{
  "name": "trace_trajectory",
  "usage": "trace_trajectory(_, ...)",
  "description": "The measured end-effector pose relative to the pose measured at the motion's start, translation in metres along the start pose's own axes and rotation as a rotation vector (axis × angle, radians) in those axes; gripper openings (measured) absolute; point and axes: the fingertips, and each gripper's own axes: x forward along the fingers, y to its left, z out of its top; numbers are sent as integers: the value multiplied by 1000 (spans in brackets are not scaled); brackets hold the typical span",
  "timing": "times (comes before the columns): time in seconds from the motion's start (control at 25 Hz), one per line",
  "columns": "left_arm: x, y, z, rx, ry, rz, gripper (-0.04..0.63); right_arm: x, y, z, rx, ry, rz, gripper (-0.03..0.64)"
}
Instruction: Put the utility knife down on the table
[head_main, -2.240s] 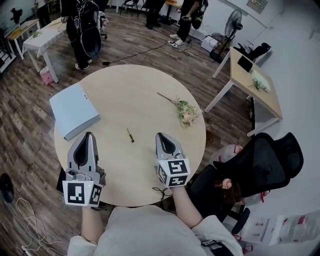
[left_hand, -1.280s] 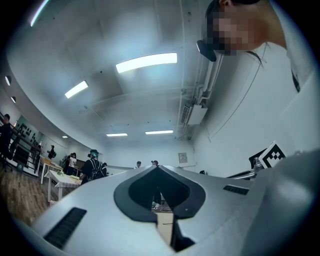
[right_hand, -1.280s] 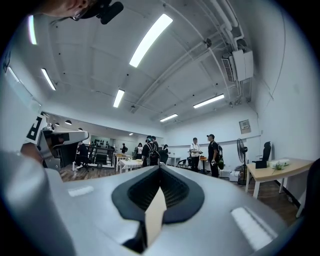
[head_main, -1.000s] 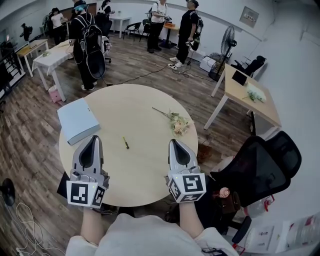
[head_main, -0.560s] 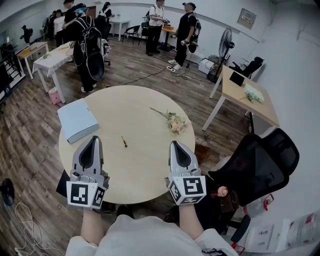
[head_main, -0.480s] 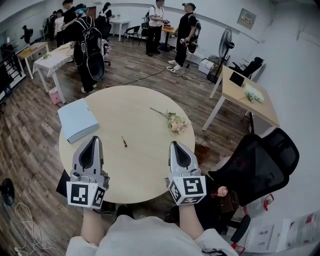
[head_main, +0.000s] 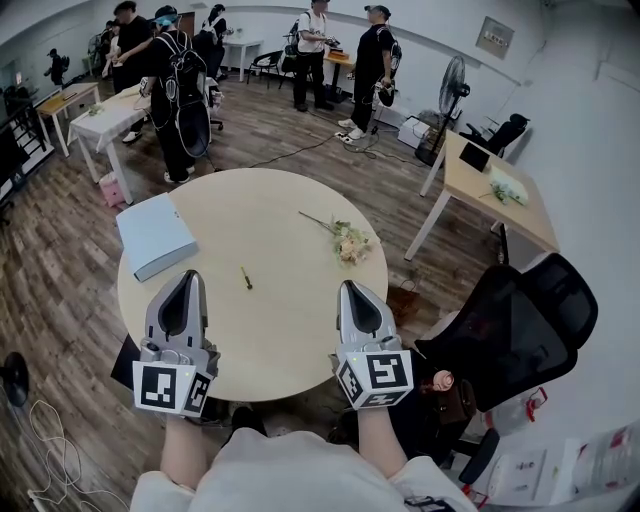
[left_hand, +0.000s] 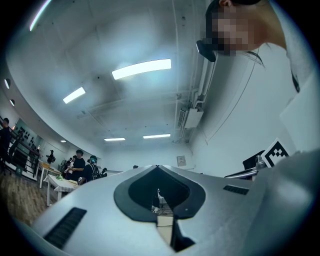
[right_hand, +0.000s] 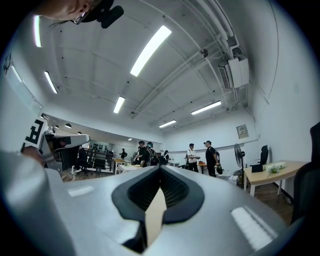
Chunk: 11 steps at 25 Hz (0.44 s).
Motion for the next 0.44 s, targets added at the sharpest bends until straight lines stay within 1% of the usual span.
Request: trace_trajectory(0.44, 6, -3, 0, 6, 8, -5, 8, 3, -6, 1, 30, -8, 3, 11)
